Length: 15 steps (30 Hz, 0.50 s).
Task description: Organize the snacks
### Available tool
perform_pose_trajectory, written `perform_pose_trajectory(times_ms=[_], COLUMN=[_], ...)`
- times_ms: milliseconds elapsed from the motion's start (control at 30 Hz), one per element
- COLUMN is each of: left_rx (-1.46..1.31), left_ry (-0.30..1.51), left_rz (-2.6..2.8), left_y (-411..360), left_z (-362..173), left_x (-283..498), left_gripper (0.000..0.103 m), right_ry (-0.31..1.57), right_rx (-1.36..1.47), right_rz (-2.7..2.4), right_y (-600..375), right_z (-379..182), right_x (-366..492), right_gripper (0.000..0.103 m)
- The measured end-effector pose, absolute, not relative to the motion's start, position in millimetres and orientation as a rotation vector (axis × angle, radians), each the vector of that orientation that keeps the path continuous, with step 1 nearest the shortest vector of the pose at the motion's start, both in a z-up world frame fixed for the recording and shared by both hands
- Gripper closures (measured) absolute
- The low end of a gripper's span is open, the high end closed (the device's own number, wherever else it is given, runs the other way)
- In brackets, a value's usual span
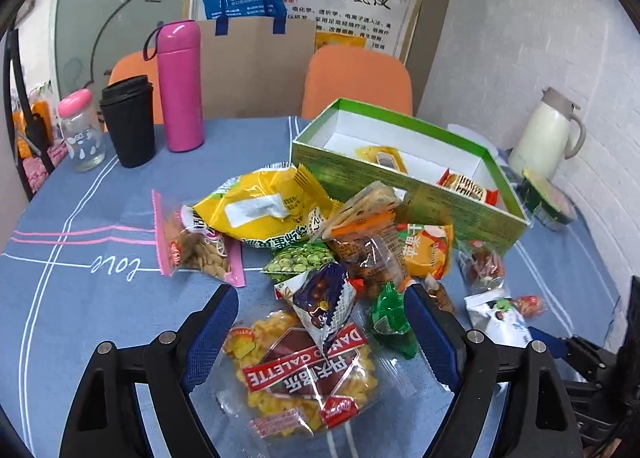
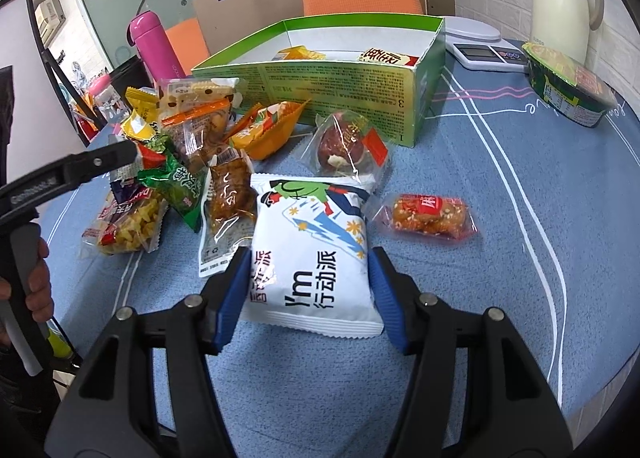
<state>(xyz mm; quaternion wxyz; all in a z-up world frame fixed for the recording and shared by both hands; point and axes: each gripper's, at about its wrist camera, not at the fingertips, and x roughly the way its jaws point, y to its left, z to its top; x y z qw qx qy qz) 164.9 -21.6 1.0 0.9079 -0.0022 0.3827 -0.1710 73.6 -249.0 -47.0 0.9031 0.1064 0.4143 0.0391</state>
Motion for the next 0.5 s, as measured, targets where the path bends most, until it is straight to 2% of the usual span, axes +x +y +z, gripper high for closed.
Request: perform_pose_trajectory(times_ms=[67, 133, 200, 500], left_rx=[0.002, -0.011, -0.020, -0.021], left_ry=[0.808, 0.843, 0.860, 0.747], left_rz=[-0.350, -0.386, -0.409, -0.437], left_y=[-25, -26, -25, -22], left_z=[-5, -10, -15, 28], left_x=[170, 173, 175, 146], left_gripper=[0.026, 0.070, 0.071, 0.072], right_ry=[0.860, 0.854, 0.849, 0.730], right_rx=[0.222, 0.210, 0.203, 0.223], right_rz=[0.084, 0.087, 0.096, 0.150], right_y=[-248, -247, -246, -253], right_z=[-49, -49, -47, -2], right_x=[76, 75, 73, 62], right_gripper=[0.042, 0.043, 0.048, 0.049])
